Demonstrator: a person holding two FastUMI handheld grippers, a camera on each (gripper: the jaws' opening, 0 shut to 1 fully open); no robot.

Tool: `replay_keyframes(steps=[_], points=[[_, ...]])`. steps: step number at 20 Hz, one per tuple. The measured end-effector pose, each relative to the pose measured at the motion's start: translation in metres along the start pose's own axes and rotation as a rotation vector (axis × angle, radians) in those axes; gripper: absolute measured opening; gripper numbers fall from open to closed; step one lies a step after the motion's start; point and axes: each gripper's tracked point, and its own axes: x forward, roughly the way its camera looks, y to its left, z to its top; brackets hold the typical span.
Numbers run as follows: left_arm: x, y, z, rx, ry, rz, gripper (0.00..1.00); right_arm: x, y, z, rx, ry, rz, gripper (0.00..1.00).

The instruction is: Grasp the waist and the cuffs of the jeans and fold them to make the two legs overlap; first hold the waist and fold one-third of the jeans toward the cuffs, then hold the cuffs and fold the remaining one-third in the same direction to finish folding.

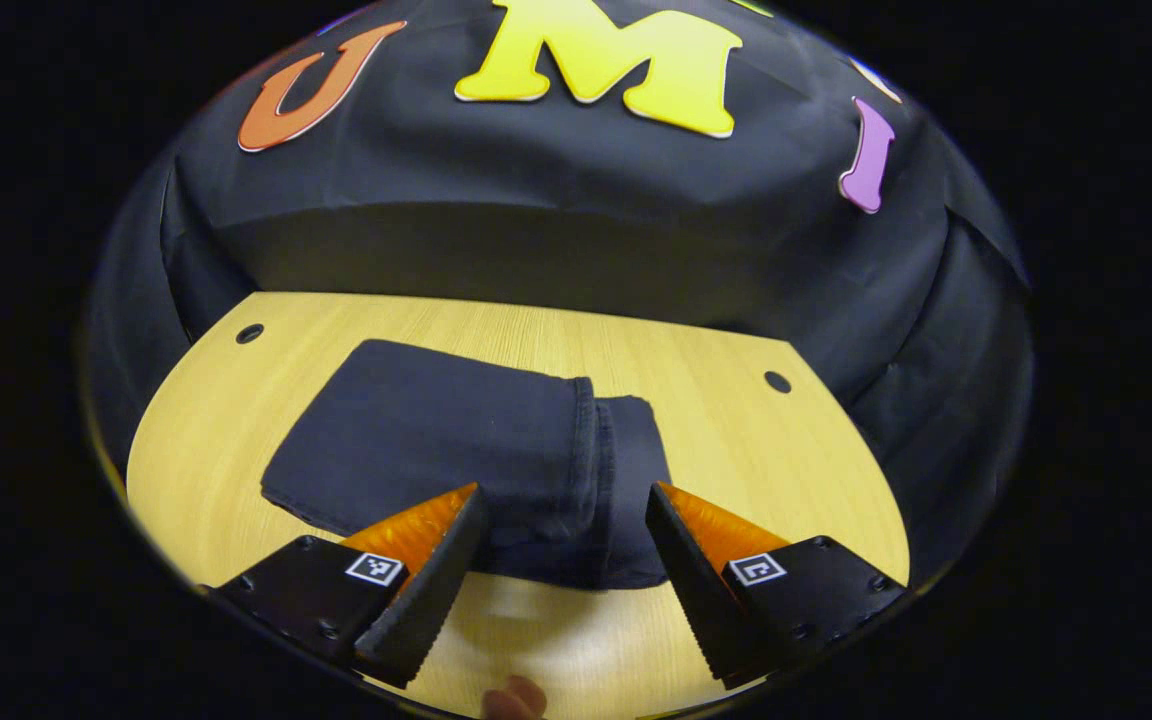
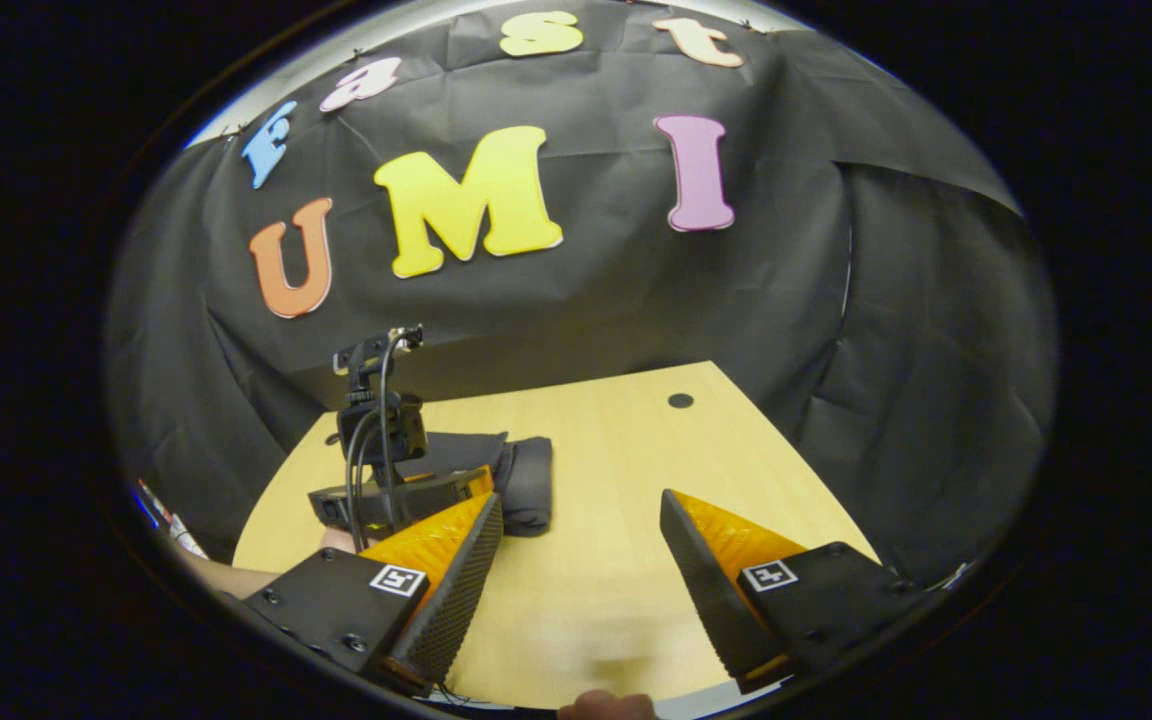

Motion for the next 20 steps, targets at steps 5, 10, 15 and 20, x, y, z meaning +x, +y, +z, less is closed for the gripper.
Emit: replay_keyframes(steps=[5,10,15,20], points=[[-0.101,0.021,0.07,0.058,-0.213,-0.046,1.0,-0.024,0.064,0.048,-0.093,-0.159,0.081,0.98],[-0.226,0.067,0.139,0.097,-0.449,-0.019,0.98,-0.052,0.119,0.101,-0.106,-0.37,0.105,0.98],[-0.309,0.092,0.161,0.109,-0.583,0.026,0.98,-0.087,0.152,0.118,-0.128,-0.517,0.091,0.98],[-0.337,0.106,0.158,0.042,-0.617,0.07,0.98,-0.1,0.158,0.104,-0.158,-0.532,0.07,0.98]])
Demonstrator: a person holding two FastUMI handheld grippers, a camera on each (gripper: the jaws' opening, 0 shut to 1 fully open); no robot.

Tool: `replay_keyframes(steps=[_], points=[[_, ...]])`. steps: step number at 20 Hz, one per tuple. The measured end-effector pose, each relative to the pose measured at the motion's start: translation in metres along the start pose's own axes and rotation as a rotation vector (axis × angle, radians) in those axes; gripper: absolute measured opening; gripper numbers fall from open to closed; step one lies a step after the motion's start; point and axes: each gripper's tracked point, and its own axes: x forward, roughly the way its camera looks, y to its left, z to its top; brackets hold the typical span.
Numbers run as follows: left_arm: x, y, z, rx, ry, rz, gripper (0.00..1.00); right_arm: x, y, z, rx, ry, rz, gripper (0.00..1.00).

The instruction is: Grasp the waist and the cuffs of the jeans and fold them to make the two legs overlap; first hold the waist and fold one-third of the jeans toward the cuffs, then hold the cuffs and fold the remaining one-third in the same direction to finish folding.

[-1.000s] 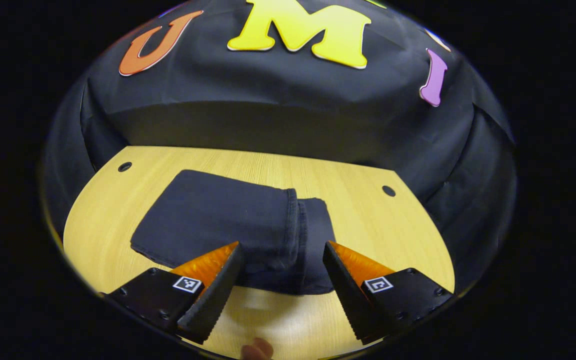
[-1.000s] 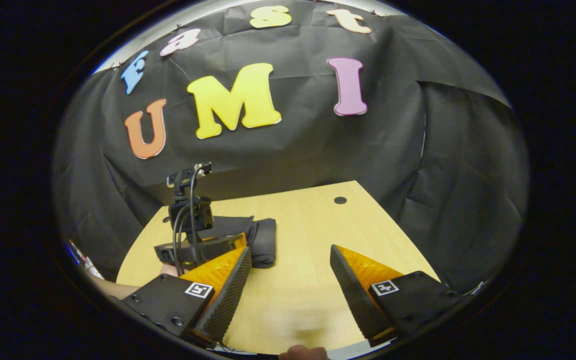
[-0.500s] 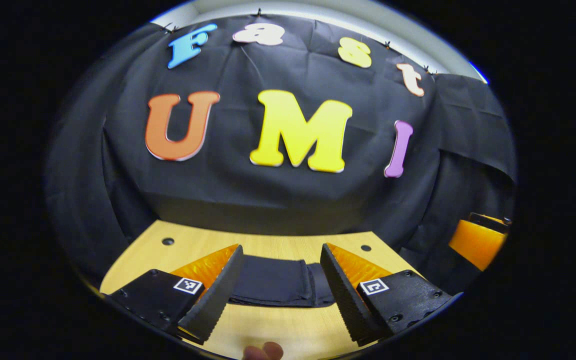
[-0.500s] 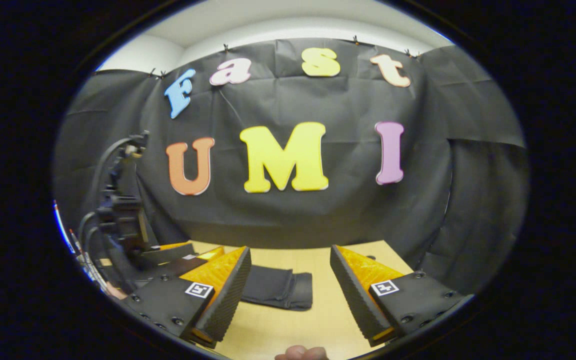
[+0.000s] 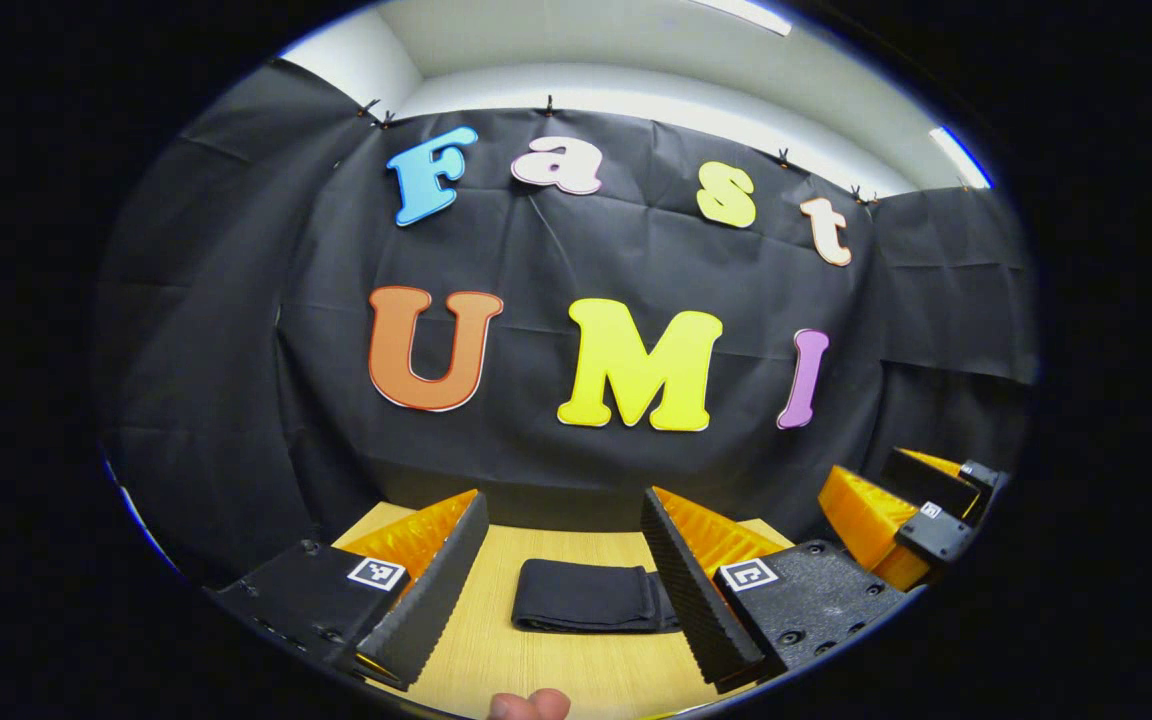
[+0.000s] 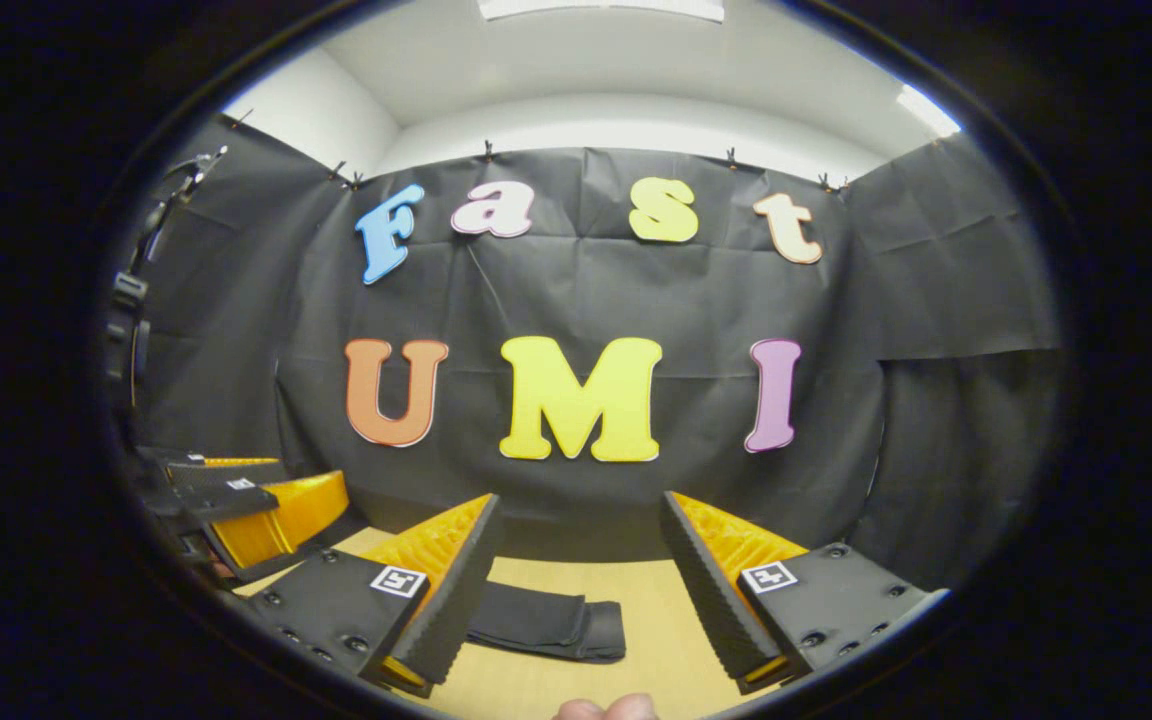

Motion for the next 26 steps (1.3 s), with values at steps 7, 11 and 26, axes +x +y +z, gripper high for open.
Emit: replay_keyframes(steps=[7,11,26], points=[[-0.007,0.002,0.02,0.019,-0.056,0.035,0.98,0.0,-0.002,-0.001,-0.001,-0.002,0.002,0.98],[-0.009,-0.002,0.02,0.037,-0.06,0.035,0.98,0.008,0.005,0.002,0.006,-0.01,0.03,0.98],[-0.005,-0.005,0.02,0.031,-0.063,0.031,1.0,0.011,0.004,0.005,0.001,-0.027,0.035,0.93]])
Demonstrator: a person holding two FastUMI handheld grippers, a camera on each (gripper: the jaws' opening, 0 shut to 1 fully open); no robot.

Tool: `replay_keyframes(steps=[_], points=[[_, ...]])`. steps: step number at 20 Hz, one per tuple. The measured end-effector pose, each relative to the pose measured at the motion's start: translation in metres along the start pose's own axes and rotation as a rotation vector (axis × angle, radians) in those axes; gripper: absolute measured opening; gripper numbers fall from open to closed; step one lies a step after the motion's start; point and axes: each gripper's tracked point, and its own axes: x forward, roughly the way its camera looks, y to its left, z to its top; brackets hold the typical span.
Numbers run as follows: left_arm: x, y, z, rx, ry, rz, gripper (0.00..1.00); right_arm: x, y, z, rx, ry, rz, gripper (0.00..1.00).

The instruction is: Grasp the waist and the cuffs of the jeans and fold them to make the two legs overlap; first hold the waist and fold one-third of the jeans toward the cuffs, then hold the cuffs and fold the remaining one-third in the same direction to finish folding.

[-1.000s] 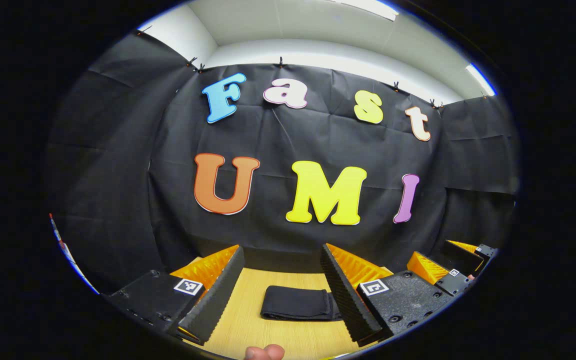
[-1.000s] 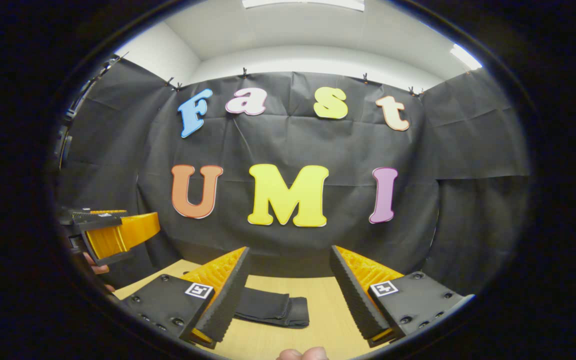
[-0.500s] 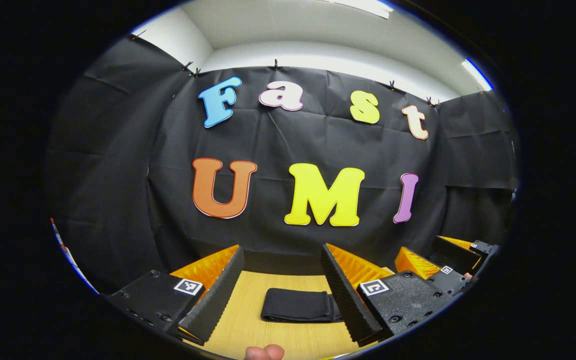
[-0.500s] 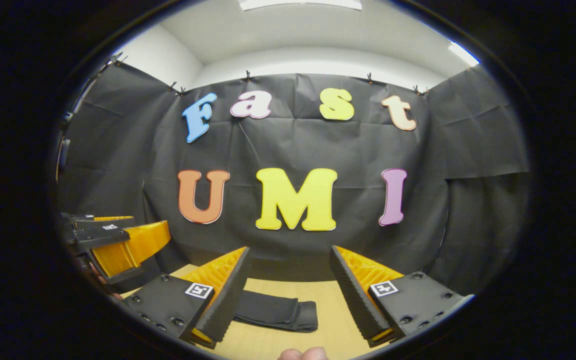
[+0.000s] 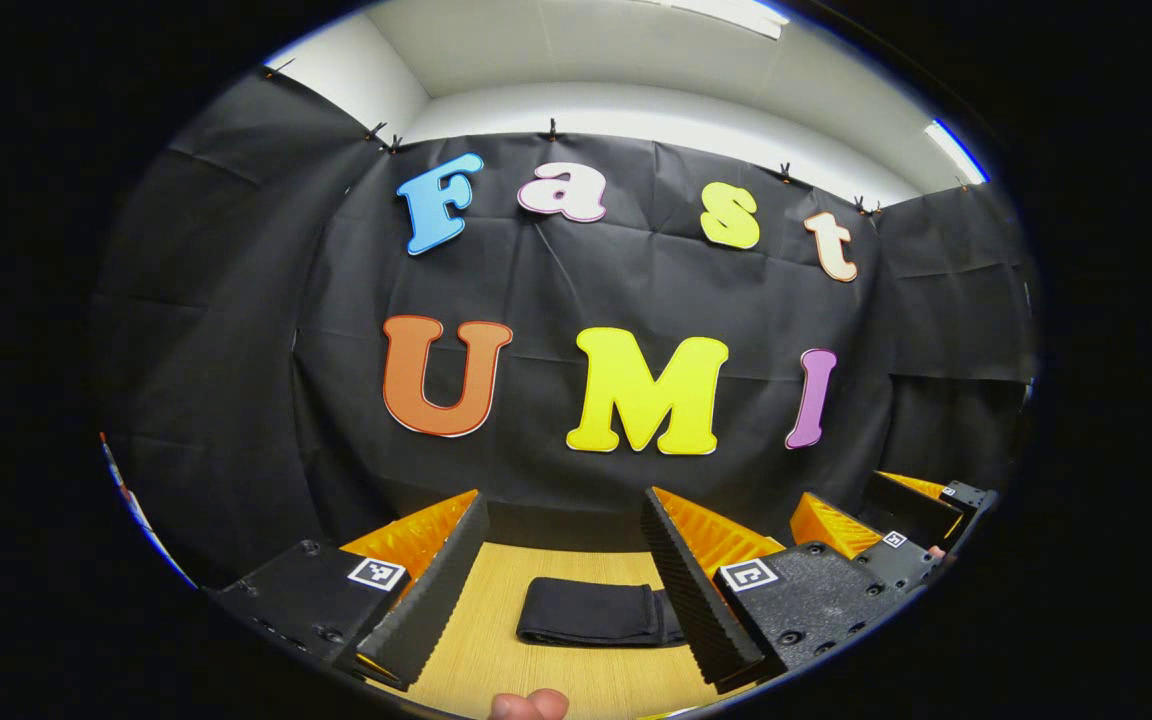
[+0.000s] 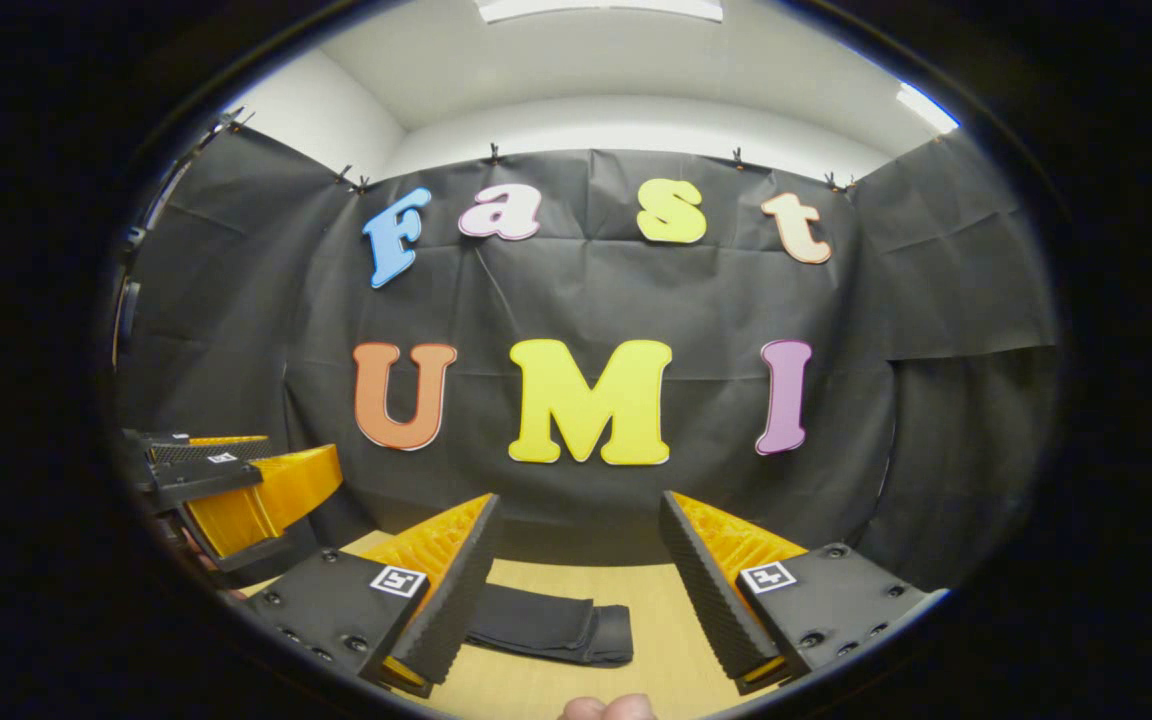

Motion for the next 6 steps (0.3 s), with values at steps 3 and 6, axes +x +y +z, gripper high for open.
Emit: replay_keyframes(steps=[3,6], points=[[-0.0014,0.0034,0.0005,0.0,0.0,0.004,0.98,-0.0005,0.0031,0.0013,-0.004,-0.004,0.005,1.0],[-0.0024,0.0034,-0.002,0.002,0.005,0.007,1.0,-0.003,0.0061,-0.0015,-0.002,0.003,0.011,0.98]])
